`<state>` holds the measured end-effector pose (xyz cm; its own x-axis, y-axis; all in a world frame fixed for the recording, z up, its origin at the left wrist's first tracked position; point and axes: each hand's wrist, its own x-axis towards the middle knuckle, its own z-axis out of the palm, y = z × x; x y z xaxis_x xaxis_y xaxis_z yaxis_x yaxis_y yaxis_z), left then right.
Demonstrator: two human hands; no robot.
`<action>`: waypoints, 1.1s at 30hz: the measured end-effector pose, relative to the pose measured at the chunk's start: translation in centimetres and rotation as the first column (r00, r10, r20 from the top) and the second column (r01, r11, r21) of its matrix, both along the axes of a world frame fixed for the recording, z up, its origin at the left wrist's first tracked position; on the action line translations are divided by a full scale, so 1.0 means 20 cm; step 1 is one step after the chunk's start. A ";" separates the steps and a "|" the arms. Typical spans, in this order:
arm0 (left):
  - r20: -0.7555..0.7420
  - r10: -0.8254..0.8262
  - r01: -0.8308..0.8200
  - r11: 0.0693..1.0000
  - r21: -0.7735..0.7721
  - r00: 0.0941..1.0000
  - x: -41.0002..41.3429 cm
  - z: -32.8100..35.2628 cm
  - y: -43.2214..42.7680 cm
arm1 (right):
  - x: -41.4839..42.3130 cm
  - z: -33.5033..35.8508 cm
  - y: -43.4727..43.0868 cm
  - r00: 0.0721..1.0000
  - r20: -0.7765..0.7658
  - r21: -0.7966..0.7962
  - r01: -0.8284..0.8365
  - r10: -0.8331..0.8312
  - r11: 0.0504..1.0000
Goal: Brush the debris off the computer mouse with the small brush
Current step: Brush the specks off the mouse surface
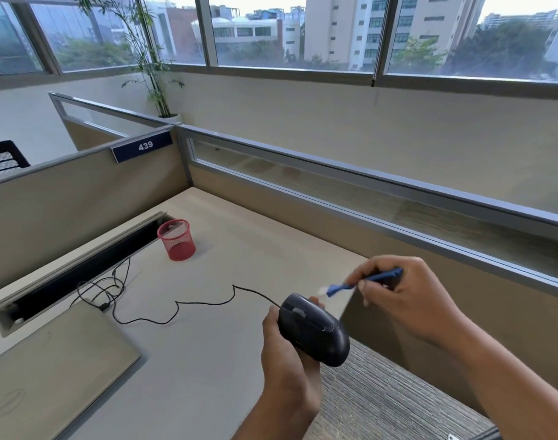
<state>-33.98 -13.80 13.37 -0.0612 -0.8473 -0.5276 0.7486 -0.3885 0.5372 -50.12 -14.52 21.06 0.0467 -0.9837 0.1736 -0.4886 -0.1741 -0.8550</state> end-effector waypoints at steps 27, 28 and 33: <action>-0.049 0.078 -0.078 0.997 0.000 0.996 -0.02 -0.02 -0.03 | -0.01 -0.10 0.08 0.998 -0.051 0.003 0.030 -0.030 1.000; -0.049 0.084 -0.084 0.996 0.002 0.995 -0.02 -0.02 -0.03 | 0.01 -0.10 0.07 0.997 -0.066 -0.005 0.036 -0.037 0.999; -0.096 0.191 -0.191 0.982 0.011 0.977 0.01 0.01 -0.06 | 0.03 -0.15 0.14 0.992 -0.120 0.017 0.031 -0.029 0.999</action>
<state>-33.74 -15.02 13.59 0.0513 -0.8475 -0.5283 0.8572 -0.2340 0.4587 -49.59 -11.76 17.98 0.0369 -0.9879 0.1504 -0.5927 -0.1428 -0.7926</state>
